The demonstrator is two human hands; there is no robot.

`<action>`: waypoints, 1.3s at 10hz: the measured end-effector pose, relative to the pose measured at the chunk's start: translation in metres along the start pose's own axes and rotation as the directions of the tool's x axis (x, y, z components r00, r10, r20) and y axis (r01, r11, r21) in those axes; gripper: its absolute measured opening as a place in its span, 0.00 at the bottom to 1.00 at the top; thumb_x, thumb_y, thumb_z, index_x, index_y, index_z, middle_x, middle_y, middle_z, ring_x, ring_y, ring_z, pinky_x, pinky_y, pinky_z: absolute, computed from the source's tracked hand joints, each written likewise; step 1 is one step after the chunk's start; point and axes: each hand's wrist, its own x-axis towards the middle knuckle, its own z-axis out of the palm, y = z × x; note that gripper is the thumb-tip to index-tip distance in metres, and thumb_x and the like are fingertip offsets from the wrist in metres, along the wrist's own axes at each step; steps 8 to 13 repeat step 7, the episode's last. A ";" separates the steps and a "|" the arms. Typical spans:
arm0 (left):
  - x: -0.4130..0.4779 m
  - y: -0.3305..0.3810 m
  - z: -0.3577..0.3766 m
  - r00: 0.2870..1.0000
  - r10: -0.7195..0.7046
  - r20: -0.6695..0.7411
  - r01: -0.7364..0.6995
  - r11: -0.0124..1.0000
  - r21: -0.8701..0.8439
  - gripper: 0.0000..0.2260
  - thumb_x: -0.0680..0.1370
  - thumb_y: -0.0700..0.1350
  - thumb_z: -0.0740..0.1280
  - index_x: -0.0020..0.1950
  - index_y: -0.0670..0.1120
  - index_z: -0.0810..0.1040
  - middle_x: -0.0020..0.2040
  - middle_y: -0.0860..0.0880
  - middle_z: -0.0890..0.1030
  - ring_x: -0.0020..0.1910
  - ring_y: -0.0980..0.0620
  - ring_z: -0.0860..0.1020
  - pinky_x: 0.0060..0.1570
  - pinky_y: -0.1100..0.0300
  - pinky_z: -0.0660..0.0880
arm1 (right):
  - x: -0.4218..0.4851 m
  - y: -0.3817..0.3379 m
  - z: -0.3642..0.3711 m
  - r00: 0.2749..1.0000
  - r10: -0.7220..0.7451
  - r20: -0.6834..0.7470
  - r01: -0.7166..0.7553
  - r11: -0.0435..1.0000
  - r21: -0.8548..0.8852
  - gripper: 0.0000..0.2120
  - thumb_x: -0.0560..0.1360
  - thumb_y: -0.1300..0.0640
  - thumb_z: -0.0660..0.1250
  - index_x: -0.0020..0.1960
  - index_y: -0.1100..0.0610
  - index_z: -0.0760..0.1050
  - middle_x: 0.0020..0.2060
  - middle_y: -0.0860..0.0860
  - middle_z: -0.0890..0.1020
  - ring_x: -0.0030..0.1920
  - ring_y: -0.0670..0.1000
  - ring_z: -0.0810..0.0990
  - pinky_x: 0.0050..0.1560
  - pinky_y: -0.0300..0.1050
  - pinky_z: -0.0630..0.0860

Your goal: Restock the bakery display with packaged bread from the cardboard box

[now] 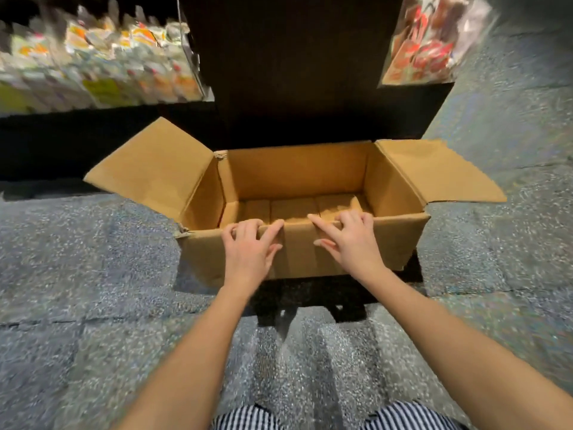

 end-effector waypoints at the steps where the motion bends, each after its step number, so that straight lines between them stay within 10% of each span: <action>1: -0.008 -0.010 0.040 0.999 0.003 -0.033 -0.004 1.000 -0.011 0.23 0.69 0.47 0.78 0.63 0.53 0.77 0.49 0.43 0.78 0.49 0.43 0.77 0.54 0.46 0.67 | -0.011 0.005 0.043 0.998 -0.024 -0.057 0.023 1.000 -0.015 0.27 0.72 0.50 0.74 0.70 0.47 0.73 0.43 0.57 0.75 0.45 0.57 0.74 0.46 0.51 0.63; 3: -0.004 -0.030 0.082 0.996 0.037 0.075 -0.037 0.999 -0.004 0.28 0.66 0.44 0.80 0.64 0.52 0.77 0.51 0.44 0.76 0.49 0.44 0.76 0.53 0.44 0.71 | -0.020 0.009 0.100 0.990 -0.023 -0.137 0.020 0.999 -0.026 0.26 0.72 0.50 0.74 0.69 0.46 0.75 0.44 0.56 0.77 0.45 0.57 0.75 0.45 0.50 0.61; 7: 0.004 -0.033 0.090 0.914 0.177 0.366 -0.151 0.984 -0.099 0.26 0.78 0.60 0.64 0.74 0.55 0.65 0.66 0.48 0.69 0.65 0.49 0.67 0.69 0.49 0.64 | -0.038 0.026 0.097 0.976 -0.008 0.219 0.008 1.000 -0.001 0.29 0.73 0.38 0.63 0.73 0.43 0.69 0.55 0.58 0.78 0.55 0.58 0.77 0.60 0.57 0.69; 13: 0.004 -0.033 0.090 0.914 0.177 0.366 -0.151 0.984 -0.099 0.26 0.78 0.60 0.64 0.74 0.55 0.65 0.66 0.48 0.69 0.65 0.49 0.67 0.69 0.49 0.64 | -0.038 0.026 0.097 0.976 -0.008 0.219 0.008 1.000 -0.001 0.29 0.73 0.38 0.63 0.73 0.43 0.69 0.55 0.58 0.78 0.55 0.58 0.77 0.60 0.57 0.69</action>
